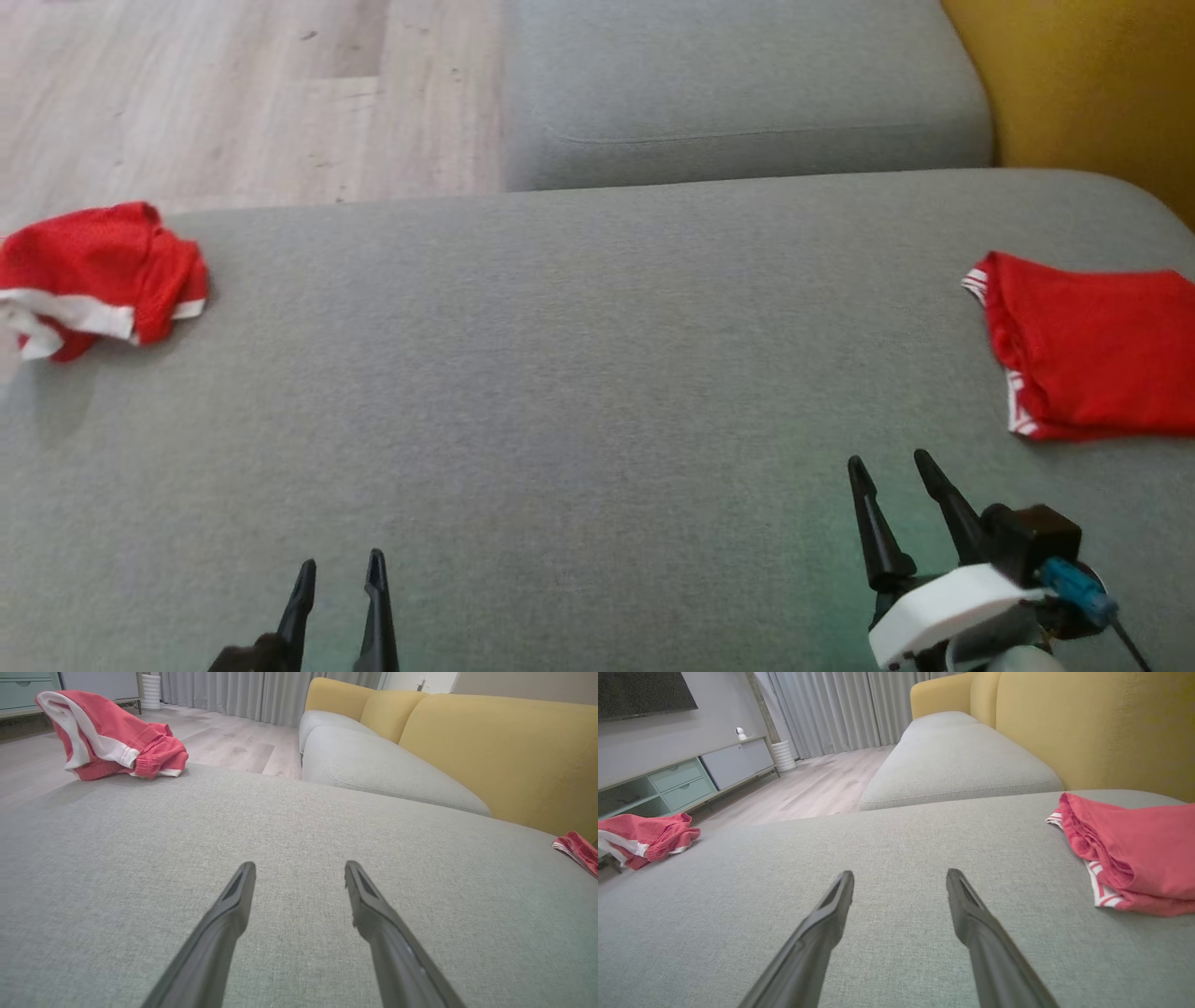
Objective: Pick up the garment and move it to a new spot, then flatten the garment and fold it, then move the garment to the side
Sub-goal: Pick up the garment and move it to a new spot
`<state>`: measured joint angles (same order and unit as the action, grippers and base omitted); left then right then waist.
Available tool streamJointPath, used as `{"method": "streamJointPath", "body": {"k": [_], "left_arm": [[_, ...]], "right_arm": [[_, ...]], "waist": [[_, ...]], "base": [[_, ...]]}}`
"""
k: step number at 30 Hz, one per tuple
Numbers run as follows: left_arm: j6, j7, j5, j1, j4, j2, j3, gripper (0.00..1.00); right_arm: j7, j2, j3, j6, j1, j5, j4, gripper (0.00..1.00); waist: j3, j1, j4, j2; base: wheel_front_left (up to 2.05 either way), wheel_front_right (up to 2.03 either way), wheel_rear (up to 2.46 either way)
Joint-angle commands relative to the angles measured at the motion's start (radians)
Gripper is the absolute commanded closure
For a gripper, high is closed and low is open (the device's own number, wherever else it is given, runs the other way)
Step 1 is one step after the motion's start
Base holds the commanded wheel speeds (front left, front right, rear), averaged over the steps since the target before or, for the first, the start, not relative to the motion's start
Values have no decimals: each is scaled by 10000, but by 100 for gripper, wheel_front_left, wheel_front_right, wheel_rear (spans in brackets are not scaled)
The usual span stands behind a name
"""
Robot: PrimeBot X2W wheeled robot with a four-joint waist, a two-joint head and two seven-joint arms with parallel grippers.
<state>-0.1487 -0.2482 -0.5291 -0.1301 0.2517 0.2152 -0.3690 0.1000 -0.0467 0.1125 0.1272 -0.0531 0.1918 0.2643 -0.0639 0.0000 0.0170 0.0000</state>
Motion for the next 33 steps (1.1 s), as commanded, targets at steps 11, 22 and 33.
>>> {"method": "streamJointPath", "body": {"k": [11,22,33], "left_arm": [[-69,112,139,546,-517,332,229,0],[-286,269,60,220,-986,660,393,0],[-485,114,-7,100,-1447,742,695,0]], "right_arm": [[425,-36,236,35,26,272,-269,0],[644,-36,687,35,152,595,33,0],[634,-36,878,35,447,480,38,0]], "waist": [[-82,0,2448,0],[-189,0,4519,0],[-65,0,4633,0]], "base": [[0,0,0],[0,0,0],[0,0,0]]}}
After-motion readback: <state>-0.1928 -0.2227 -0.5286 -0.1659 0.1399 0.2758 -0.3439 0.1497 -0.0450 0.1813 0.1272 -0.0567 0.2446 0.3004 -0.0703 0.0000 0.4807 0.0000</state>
